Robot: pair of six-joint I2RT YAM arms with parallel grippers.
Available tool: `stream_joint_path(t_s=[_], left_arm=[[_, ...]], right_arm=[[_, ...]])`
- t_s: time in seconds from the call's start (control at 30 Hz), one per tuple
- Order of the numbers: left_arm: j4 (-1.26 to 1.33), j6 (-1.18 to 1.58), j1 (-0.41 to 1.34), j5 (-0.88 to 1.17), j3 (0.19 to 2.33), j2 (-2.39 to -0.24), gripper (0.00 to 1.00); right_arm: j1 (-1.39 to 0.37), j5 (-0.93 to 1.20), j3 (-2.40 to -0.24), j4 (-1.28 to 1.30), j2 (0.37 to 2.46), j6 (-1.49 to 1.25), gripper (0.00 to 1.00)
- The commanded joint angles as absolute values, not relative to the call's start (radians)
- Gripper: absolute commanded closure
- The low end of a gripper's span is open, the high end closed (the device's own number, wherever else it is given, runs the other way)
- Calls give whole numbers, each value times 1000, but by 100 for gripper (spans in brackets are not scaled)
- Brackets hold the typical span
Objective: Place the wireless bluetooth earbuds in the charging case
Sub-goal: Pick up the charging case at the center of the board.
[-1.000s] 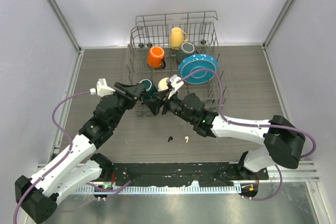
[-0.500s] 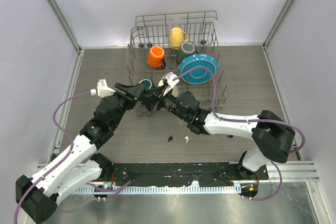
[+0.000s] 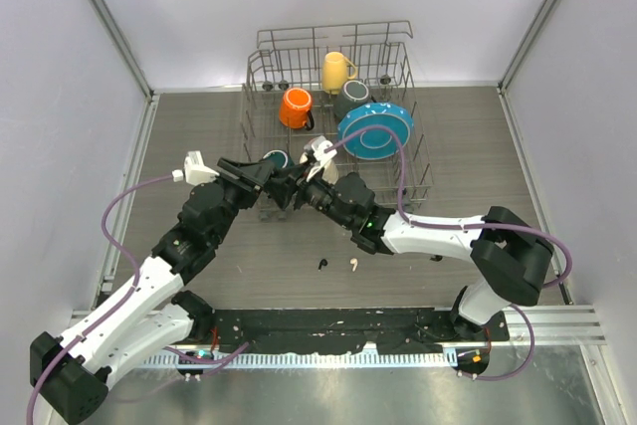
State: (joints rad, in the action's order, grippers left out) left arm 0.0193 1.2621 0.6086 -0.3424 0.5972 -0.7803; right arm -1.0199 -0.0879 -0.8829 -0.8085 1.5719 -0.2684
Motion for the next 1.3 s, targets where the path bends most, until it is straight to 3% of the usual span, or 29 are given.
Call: stream_joint_path(t_s=[0.0, 0.2, 0.47, 0.6, 0.63, 0.73, 1.07, 1.27], left_arm=[[97, 1278, 614, -345, 592, -764, 100], [113, 1262, 614, -331, 589, -764, 100], [114, 1261, 614, -336, 578, -747, 100], [114, 1264, 614, -341, 568, -732, 100], [115, 1264, 614, -339, 566, -733, 100], [115, 1264, 614, -336, 568, -732, 100], [135, 1266, 614, -321, 566, -749, 100], [153, 1261, 614, -319, 554, -741, 97]], right_arm=[[-1026, -106, -934, -877, 1583, -268, 46], [-1026, -107, -936, -882, 1597, -284, 56], [-1025, -106, -914, -914, 1591, -284, 78], [-1025, -100, -913, -919, 1583, -284, 75], [-1025, -107, -910, -923, 1585, -284, 68], [-1026, -113, -916, -923, 1585, -281, 61], [-1025, -107, -933, -913, 1598, -284, 58], [-1026, -101, -925, -914, 1594, -288, 88]])
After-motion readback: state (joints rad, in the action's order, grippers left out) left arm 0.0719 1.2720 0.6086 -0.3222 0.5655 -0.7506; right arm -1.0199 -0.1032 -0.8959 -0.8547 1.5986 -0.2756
